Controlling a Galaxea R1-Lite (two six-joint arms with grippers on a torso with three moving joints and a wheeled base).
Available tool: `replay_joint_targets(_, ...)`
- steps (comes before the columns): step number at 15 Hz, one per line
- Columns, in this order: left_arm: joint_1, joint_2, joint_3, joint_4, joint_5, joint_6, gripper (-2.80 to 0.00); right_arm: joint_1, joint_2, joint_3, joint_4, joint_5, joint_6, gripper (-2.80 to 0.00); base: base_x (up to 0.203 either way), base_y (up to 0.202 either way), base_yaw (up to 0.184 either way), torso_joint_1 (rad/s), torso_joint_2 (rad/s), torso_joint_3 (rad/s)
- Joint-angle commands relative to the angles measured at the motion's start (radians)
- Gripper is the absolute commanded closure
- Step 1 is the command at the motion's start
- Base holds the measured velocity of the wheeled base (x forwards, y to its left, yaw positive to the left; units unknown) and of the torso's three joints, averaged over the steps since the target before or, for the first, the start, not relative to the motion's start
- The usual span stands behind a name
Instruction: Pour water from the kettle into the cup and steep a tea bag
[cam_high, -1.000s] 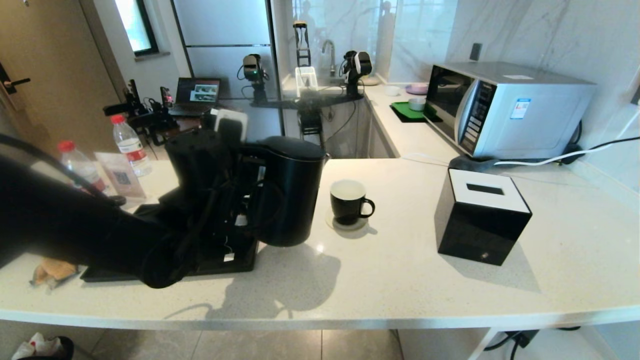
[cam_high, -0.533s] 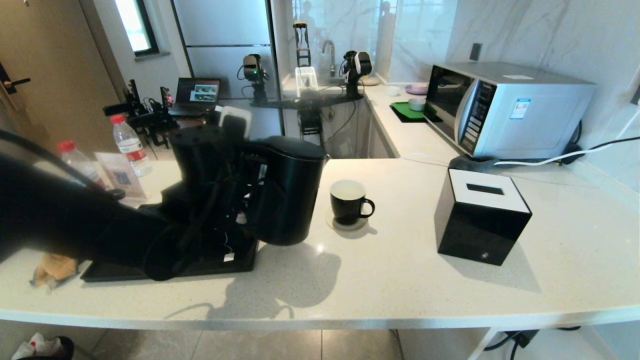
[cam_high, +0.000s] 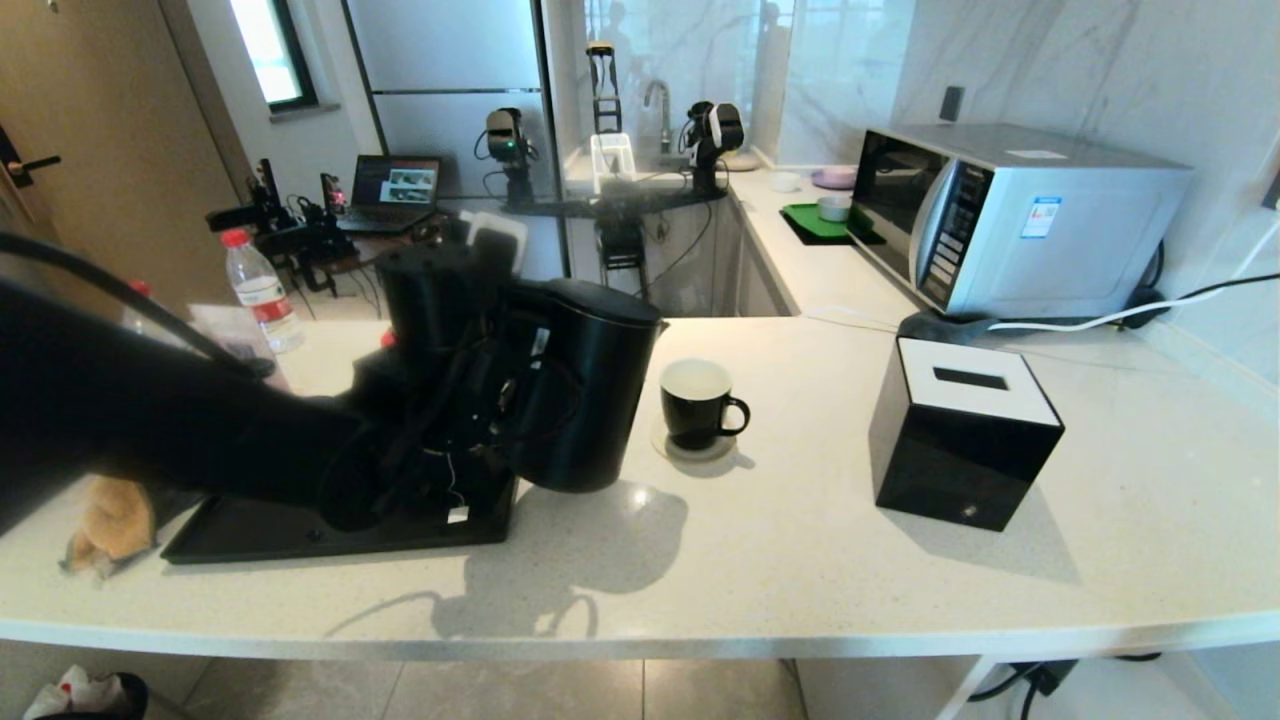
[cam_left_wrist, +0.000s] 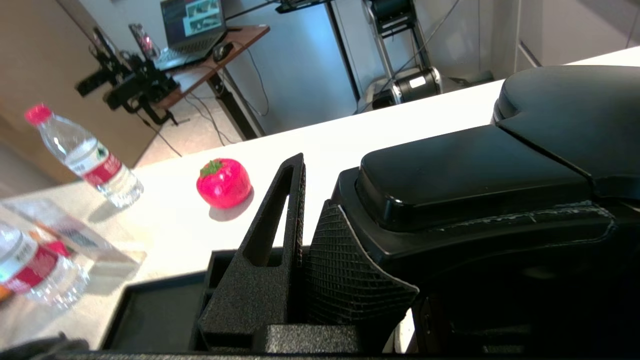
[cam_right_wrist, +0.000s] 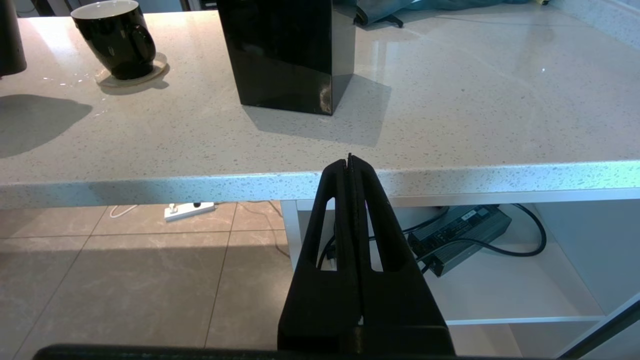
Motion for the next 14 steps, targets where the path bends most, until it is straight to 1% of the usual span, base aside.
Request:
replay_joint_targets(1, 0.001, 0.025, -0.031, 0.002, 0.004, 0.019, 0.0, 0.0, 0.001, 0.0, 0.0, 0.0, 0.0, 0.0, 0.0, 0.0, 0.0, 0.0, 0.0, 0.0)
replay_joint_targets(4, 0.001, 0.055, -0.073, 0.003, 0.004, 0.052, 0.0, 0.0, 0.001, 0.0, 0.0, 0.0, 0.0, 0.0, 0.0, 0.0, 0.0, 0.0, 0.0, 0.0)
replay_joint_targets(6, 0.001, 0.07, -0.088, 0.004, 0.004, 0.062, 0.0, 0.0, 0.001, 0.0, 0.0, 0.0, 0.002, 0.0, 0.0, 0.0, 0.0, 0.0, 0.0, 0.0)
replay_joint_targets(9, 0.001, 0.072, -0.101, 0.061, 0.004, 0.063, 0.0, 0.0, 0.001, 0.0, 0.0, 0.0, 0.0, 0.0, 0.0, 0.0, 0.0, 0.0, 0.0, 0.0)
replay_joint_targets(12, 0.001, 0.092, -0.133, 0.089, 0.007, 0.064, 0.0, 0.0, 0.001, 0.0, 0.0, 0.0, 0.0, 0.0, 0.0, 0.0, 0.0, 0.0, 0.0, 0.0)
replay_joint_targets(14, 0.002, 0.096, -0.154, 0.113, 0.007, 0.079, 0.0, 0.0, 0.001, 0.0, 0.0, 0.0, 0.0, 0.0, 0.0, 0.0, 0.0, 0.0, 0.0, 0.0)
